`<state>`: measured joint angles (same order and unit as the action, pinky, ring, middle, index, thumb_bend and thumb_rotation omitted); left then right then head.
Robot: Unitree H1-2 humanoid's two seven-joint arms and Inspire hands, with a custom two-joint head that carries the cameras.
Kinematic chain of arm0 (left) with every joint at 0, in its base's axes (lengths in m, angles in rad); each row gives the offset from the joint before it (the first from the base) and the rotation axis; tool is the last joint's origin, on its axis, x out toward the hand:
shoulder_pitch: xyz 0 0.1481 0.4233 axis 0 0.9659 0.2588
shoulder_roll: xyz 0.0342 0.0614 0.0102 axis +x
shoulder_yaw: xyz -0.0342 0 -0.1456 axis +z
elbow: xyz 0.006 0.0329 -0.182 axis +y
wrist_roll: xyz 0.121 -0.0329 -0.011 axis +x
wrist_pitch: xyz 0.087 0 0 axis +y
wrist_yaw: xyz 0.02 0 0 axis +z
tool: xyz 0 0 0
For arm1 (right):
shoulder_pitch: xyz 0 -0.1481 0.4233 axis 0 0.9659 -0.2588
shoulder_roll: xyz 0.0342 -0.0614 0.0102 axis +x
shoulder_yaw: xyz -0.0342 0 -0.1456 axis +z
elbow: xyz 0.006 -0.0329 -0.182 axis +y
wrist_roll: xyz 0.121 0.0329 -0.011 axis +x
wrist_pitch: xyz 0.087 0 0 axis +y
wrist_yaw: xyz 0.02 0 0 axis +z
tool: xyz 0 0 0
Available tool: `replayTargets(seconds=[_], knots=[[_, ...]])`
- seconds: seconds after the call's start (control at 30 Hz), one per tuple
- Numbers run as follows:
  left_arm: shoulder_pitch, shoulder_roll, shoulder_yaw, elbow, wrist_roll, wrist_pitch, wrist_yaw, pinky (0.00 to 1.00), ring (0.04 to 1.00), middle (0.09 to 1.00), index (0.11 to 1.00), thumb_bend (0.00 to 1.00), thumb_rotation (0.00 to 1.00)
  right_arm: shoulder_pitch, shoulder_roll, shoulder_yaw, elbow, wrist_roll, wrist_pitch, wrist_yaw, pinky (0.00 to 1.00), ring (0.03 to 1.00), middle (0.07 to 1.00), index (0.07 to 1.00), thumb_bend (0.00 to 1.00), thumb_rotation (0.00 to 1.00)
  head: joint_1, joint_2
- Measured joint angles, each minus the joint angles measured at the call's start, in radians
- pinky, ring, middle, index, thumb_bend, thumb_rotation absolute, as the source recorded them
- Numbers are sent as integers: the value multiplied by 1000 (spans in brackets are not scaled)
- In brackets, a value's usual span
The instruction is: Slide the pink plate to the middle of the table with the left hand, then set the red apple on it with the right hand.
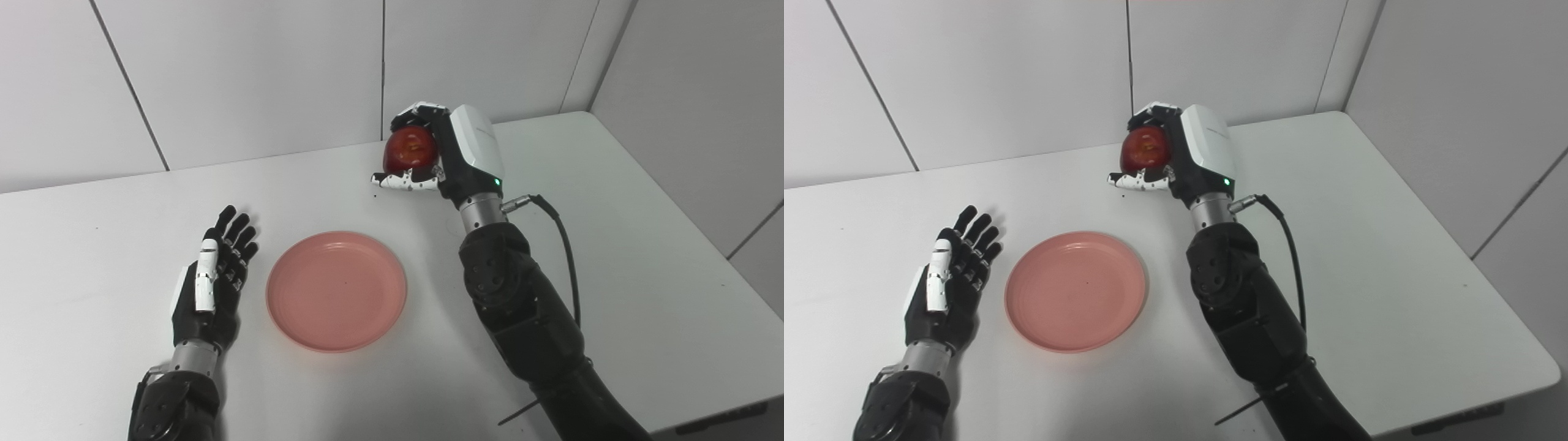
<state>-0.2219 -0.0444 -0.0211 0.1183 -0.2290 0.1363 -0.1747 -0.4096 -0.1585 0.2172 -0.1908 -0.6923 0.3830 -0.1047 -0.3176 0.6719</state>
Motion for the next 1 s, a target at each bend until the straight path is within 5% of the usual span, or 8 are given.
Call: replayTargets(seconds=[0.47, 1.0], knots=[[7, -41, -11, -5, 27, -5, 41, 935, 936, 936, 918, 360, 1000, -25, 81, 88, 51, -8, -9, 22, 289, 372, 443, 519, 527, 0, 106, 12], [24, -80, -11, -2, 63, -62, 82, 911, 928, 936, 922, 355, 1000, 24, 105, 133, 152, 17, -66, 27, 298, 376, 443, 515, 527, 0, 207, 35]])
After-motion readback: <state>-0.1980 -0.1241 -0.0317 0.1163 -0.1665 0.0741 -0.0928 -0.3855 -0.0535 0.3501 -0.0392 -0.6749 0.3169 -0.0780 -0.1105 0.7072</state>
